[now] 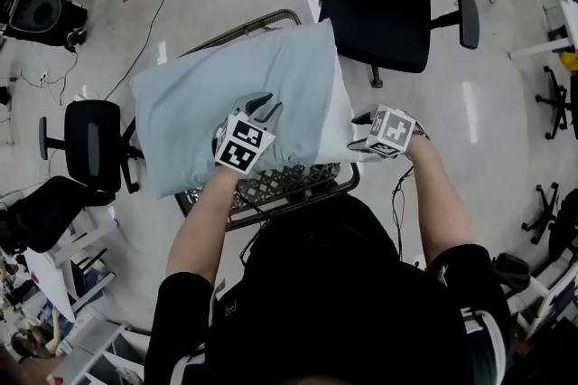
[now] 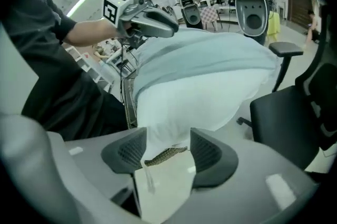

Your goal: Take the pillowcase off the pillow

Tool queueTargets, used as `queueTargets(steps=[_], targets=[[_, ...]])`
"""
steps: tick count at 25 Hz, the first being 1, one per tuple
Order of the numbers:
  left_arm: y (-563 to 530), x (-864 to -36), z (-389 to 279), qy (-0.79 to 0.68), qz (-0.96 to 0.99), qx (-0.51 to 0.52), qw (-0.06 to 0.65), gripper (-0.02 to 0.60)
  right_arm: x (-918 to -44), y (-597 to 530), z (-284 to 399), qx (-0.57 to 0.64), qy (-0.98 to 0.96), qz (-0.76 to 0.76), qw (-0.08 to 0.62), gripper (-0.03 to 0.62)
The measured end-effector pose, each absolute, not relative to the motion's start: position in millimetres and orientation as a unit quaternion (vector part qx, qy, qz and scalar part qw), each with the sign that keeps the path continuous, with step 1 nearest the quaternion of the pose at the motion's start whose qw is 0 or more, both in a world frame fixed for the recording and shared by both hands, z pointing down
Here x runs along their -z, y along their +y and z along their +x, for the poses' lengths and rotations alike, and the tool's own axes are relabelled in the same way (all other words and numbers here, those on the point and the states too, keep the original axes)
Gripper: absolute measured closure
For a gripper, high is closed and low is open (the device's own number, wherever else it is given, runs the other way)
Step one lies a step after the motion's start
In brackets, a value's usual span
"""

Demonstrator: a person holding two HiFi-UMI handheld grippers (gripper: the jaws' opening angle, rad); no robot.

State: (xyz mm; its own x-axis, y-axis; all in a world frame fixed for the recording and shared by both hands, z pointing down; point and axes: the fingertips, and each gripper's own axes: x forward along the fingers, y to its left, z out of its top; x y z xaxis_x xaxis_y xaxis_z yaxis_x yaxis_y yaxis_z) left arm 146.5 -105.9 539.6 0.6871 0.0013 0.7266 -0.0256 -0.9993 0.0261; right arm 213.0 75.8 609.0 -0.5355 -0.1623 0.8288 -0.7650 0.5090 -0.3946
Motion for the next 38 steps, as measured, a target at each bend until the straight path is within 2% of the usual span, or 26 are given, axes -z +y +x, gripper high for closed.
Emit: queueTargets(steps=[2,6,9,13,15,18,19,20,22,24,26,35,38], targets=[[-133,-544,166,-0.019,0.915,-0.404,0.011,0.477,-606,61,234,-0.405,-0.786,0.292,0.365,0.355],[-176,-555,203,-0.038,0.912,-0.409,0.005,0.468,-616,-3,309,-0.393,-0.752,0.410,0.334,0.355],[-203,-569,224,-0.051,0.907,-0.418,0.001,0.444,-631,-53,336,-0.380,-0.740,0.460,0.310,0.355],[-230,-594,239,-0.063,0.895,-0.441,-0.021,0.420,-658,-95,317,-0.404,-0.762,0.428,0.269,0.307],[-238,-606,241,-0.066,0.891,-0.448,-0.017,0.392,-670,-105,301,-0.423,-0.772,0.413,0.233,0.305],[-241,-619,239,-0.061,0.890,-0.452,-0.002,0.393,-674,-113,284,-0.432,-0.784,0.410,0.175,0.303],[-242,-621,238,-0.059,0.889,-0.454,-0.004,0.399,-671,-115,280,-0.427,-0.791,0.407,0.162,0.309],[-244,-620,236,-0.058,0.887,-0.458,-0.014,0.419,-667,-116,276,-0.419,-0.799,0.404,0.152,0.344],[-248,-619,231,-0.060,0.879,-0.471,-0.053,0.505,-658,-115,277,-0.399,-0.809,0.405,0.151,0.429],[-249,-616,226,-0.061,0.869,-0.482,-0.093,0.562,-650,-106,287,-0.379,-0.811,0.414,0.165,0.508],[-246,-611,222,-0.058,0.862,-0.490,-0.116,0.572,-641,-94,297,-0.368,-0.812,0.416,0.176,0.550],[-253,-580,162,-0.066,0.827,-0.527,-0.187,0.577,-601,-48,291,-0.356,-0.830,0.385,0.191,0.566],[-249,-565,149,-0.079,0.843,-0.512,-0.144,0.576,-594,-34,289,-0.372,-0.831,0.376,0.176,0.566]])
